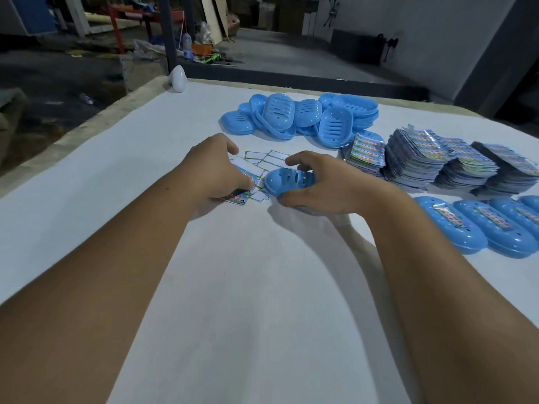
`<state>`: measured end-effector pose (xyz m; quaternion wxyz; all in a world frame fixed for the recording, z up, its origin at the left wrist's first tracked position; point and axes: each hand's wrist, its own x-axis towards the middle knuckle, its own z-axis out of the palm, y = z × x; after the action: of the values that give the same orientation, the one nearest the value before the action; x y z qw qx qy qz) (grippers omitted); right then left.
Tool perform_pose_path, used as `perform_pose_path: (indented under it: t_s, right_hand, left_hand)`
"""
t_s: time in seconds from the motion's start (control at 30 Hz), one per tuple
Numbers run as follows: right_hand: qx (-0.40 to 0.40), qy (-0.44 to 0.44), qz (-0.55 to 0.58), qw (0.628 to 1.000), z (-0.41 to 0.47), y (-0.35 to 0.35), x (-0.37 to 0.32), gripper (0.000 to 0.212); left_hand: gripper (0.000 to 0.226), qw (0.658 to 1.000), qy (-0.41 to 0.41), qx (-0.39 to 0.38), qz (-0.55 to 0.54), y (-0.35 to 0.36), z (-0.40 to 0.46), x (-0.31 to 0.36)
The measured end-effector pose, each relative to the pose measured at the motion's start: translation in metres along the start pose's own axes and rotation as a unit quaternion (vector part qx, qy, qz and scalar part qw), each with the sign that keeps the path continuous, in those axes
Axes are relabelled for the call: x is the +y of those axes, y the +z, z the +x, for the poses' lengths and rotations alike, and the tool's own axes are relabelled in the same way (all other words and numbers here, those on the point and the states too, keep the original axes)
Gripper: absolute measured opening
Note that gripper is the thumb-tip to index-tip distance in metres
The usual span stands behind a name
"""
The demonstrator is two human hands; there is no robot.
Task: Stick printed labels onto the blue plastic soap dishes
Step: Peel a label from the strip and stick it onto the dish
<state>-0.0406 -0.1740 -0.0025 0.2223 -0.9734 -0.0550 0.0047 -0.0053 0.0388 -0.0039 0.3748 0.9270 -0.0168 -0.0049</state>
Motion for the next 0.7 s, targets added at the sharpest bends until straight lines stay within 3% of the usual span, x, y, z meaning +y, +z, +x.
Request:
perform_pose_path:
  t_s: [0.13, 0.3, 0.5, 0.7]
  right_hand:
    - [0.031, -0.012, 0.014, 0.999, -0.001, -0.001, 0.0, 0.075]
    - [0.161, -0.052, 0.086, 0.982, -0.001, 0.0, -0.008, 0.046]
    - [0.17, -0.039, 0.346, 0.922, 0.0, 0.001, -0.024, 0.033]
    - [0.203, -0.024, 0.423, 0.883, -0.003, -0.008, -0.025, 0.028]
  left_hand:
    - [0.032, 0.989, -0.016, 0.05, -0.141, -0.002, 0.002, 0.002]
    - [0.018, 0.965, 0.034, 0.115, -0.235, -0.006, 0.0, 0.013]
    - [0.025, 0.926, 0.051, 0.056, -0.369, 0.0, -0.007, 0.02]
    - [0.016, 0.924, 0.061, 0.052, -0.373, 0.001, -0.009, 0.025]
